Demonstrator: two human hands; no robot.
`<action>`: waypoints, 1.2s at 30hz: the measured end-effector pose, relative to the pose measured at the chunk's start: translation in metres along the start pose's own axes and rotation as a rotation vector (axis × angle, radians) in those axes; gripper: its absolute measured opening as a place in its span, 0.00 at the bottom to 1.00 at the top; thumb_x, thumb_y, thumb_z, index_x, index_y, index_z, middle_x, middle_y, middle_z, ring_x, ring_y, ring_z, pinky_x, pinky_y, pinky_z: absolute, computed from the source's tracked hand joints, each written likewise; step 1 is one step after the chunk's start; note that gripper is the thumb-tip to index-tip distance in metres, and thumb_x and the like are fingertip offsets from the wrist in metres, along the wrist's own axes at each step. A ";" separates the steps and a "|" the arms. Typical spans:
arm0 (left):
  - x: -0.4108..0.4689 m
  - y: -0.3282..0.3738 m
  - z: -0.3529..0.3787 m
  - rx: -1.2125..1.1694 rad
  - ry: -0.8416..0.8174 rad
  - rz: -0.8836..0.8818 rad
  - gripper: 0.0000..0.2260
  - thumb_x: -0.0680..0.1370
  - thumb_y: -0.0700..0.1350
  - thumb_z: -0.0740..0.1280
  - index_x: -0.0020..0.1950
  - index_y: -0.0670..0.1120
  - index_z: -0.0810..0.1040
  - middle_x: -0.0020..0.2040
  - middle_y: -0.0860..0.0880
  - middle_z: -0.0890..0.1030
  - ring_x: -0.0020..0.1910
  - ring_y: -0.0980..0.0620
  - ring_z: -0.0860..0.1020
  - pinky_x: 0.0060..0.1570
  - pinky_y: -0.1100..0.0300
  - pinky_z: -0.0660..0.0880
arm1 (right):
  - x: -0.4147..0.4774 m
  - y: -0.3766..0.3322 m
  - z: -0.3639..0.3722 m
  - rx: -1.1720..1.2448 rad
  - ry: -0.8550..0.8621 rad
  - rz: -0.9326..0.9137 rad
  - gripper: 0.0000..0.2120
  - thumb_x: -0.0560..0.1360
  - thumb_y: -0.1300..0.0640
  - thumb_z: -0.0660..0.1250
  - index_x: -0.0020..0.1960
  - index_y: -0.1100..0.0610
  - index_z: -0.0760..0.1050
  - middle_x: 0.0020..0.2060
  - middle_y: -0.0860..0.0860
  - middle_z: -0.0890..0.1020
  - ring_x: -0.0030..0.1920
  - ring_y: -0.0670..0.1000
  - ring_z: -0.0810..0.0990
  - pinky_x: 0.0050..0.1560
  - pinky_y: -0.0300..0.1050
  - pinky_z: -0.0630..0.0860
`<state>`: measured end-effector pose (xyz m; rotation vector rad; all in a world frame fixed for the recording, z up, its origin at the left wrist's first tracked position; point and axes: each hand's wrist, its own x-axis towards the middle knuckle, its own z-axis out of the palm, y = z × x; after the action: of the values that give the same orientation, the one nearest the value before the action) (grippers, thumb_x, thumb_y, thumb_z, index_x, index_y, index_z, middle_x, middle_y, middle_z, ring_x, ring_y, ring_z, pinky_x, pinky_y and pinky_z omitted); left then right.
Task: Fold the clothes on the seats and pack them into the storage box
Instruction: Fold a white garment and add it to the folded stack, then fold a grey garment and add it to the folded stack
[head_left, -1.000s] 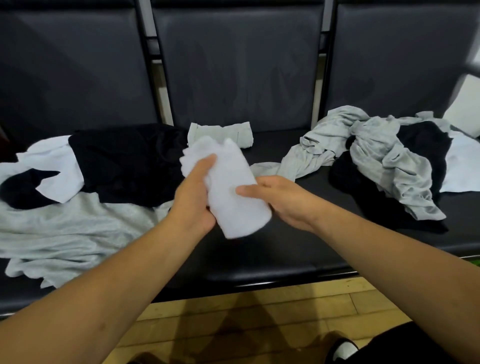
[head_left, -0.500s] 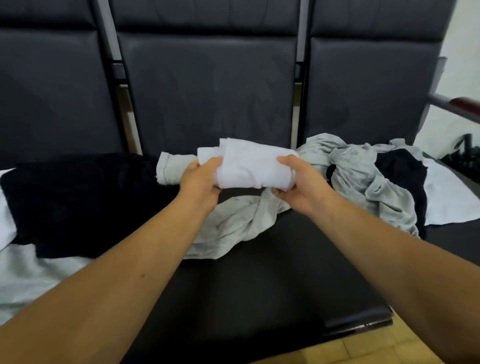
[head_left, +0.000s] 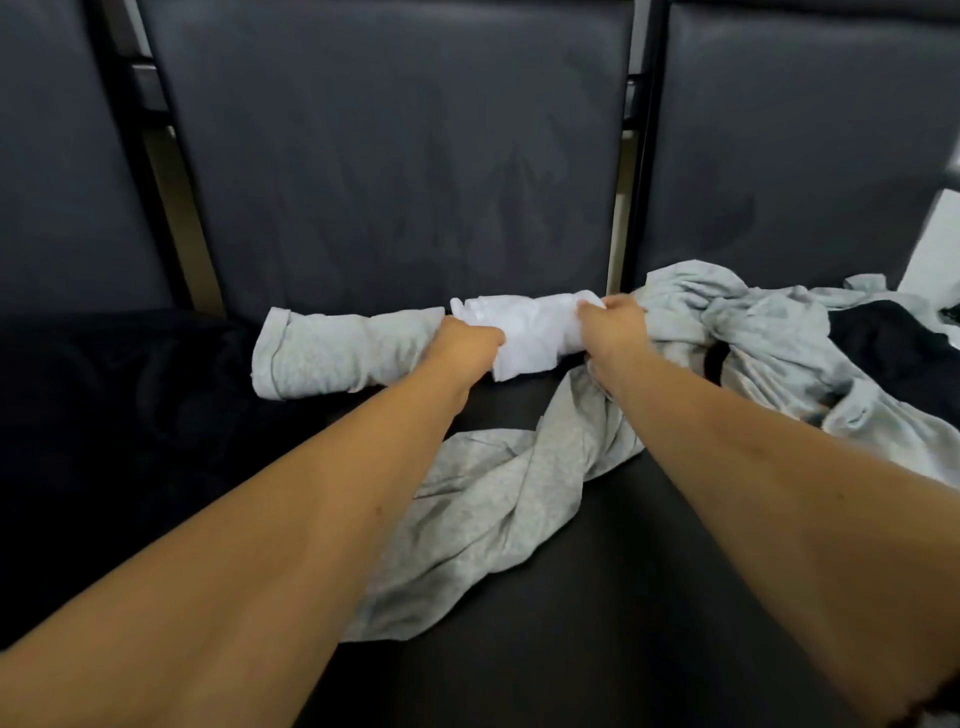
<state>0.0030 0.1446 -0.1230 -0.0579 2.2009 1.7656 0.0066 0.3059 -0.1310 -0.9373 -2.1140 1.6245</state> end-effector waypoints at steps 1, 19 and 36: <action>0.002 -0.001 0.003 0.067 0.013 0.008 0.27 0.79 0.42 0.64 0.78 0.41 0.62 0.72 0.46 0.71 0.66 0.44 0.73 0.65 0.53 0.71 | 0.001 0.000 0.002 -0.060 -0.024 -0.026 0.16 0.84 0.55 0.58 0.65 0.64 0.72 0.60 0.57 0.78 0.63 0.58 0.77 0.61 0.48 0.74; -0.145 -0.041 -0.068 0.731 -0.378 0.209 0.17 0.79 0.49 0.69 0.34 0.51 0.66 0.29 0.56 0.67 0.26 0.60 0.64 0.32 0.62 0.63 | -0.127 0.031 -0.071 -1.265 -0.389 -0.671 0.15 0.78 0.56 0.58 0.63 0.51 0.73 0.57 0.52 0.75 0.62 0.56 0.72 0.60 0.53 0.66; -0.271 -0.016 -0.113 -0.442 -0.309 -0.007 0.14 0.79 0.41 0.67 0.64 0.42 0.78 0.57 0.40 0.84 0.57 0.42 0.83 0.59 0.47 0.78 | -0.282 -0.030 -0.076 -0.320 -0.303 -0.520 0.12 0.75 0.53 0.72 0.41 0.56 0.70 0.34 0.50 0.76 0.35 0.47 0.75 0.40 0.44 0.76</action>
<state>0.2388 -0.0120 -0.0438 0.1009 1.5719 2.0663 0.2508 0.1703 -0.0402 -0.1762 -2.5902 1.2413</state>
